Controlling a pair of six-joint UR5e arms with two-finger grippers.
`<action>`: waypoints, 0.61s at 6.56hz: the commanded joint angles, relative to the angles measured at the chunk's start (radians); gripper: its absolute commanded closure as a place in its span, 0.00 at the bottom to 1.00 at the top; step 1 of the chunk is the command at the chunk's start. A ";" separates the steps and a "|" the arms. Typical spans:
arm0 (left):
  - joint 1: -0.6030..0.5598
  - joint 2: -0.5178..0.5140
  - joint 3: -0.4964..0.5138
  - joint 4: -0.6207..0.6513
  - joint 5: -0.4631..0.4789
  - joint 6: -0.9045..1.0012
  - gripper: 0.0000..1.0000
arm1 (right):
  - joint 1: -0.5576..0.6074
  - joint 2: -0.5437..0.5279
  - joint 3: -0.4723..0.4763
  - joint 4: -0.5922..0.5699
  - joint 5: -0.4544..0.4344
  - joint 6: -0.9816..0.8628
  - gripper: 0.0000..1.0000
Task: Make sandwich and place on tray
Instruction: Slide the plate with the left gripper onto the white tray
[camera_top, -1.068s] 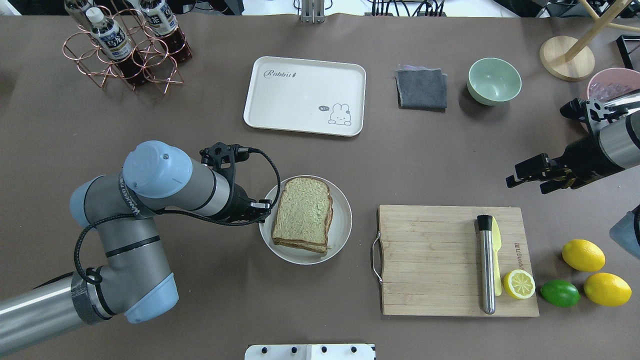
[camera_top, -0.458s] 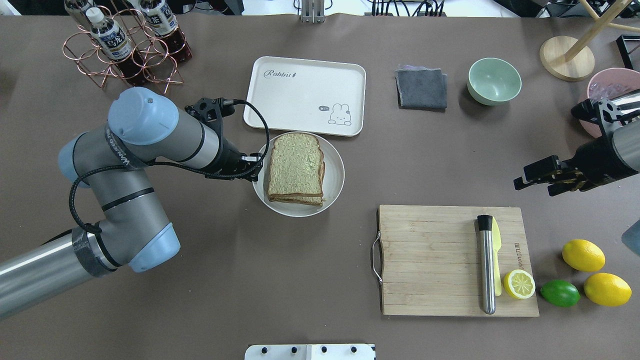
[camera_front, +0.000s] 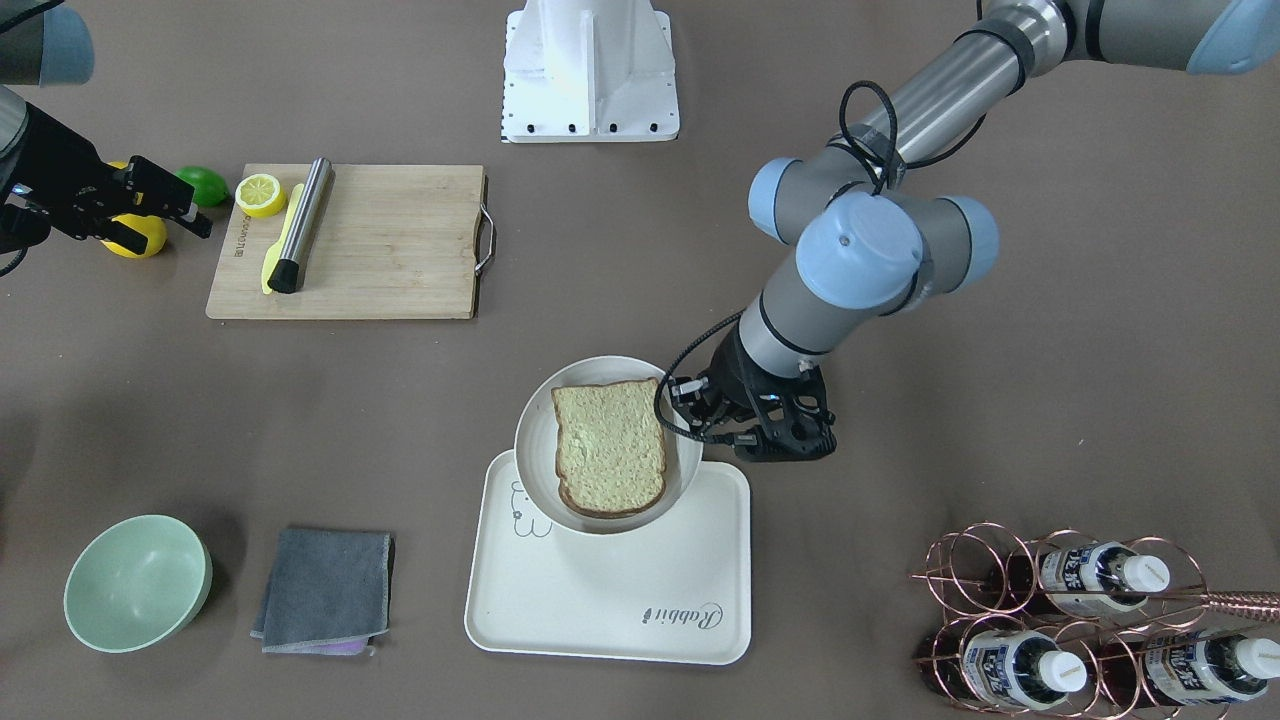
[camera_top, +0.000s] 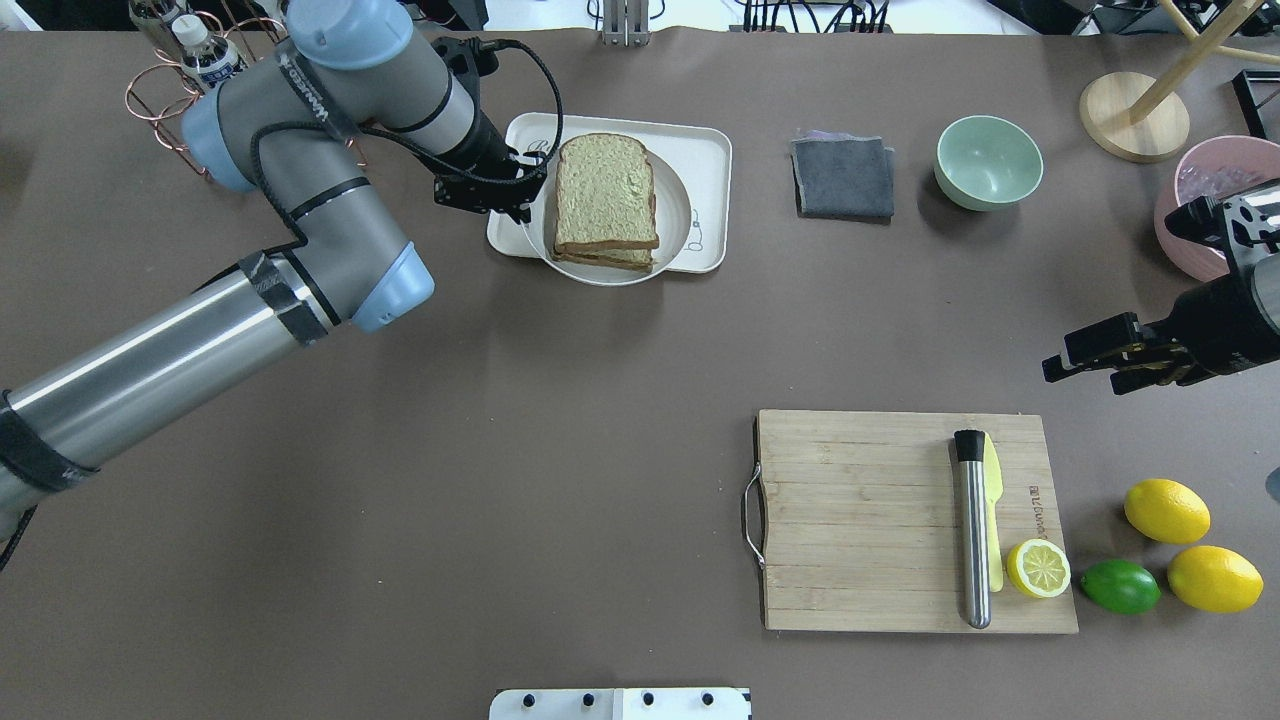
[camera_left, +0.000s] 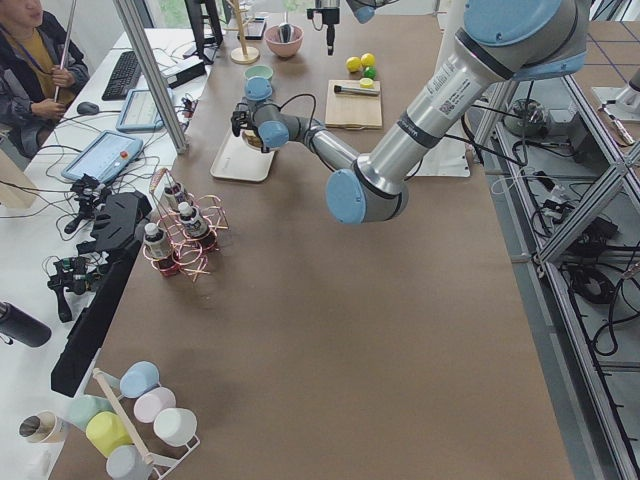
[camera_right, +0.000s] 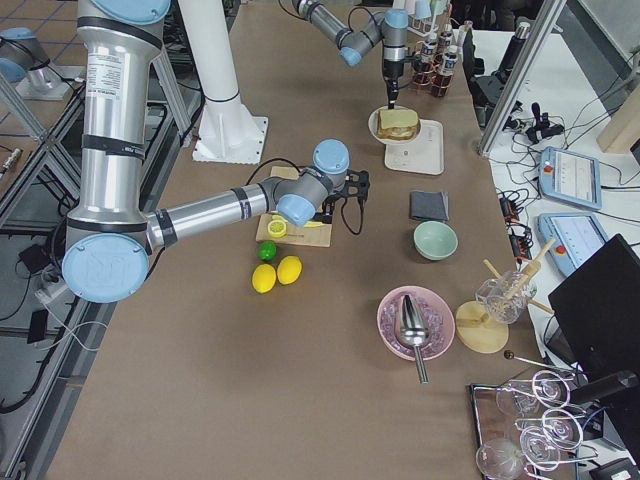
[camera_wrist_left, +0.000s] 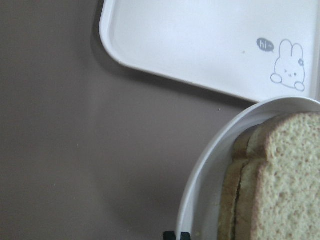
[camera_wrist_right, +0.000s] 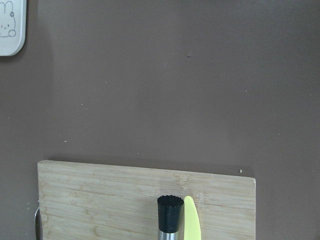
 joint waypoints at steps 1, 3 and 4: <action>-0.049 -0.065 0.214 -0.084 -0.046 0.061 1.00 | 0.008 0.004 0.001 -0.001 0.000 0.000 0.01; -0.049 -0.141 0.354 -0.129 -0.042 0.040 1.00 | 0.021 0.004 0.001 -0.001 0.000 0.000 0.00; -0.041 -0.161 0.397 -0.179 -0.040 0.021 1.00 | 0.025 0.006 0.001 -0.002 0.002 0.000 0.01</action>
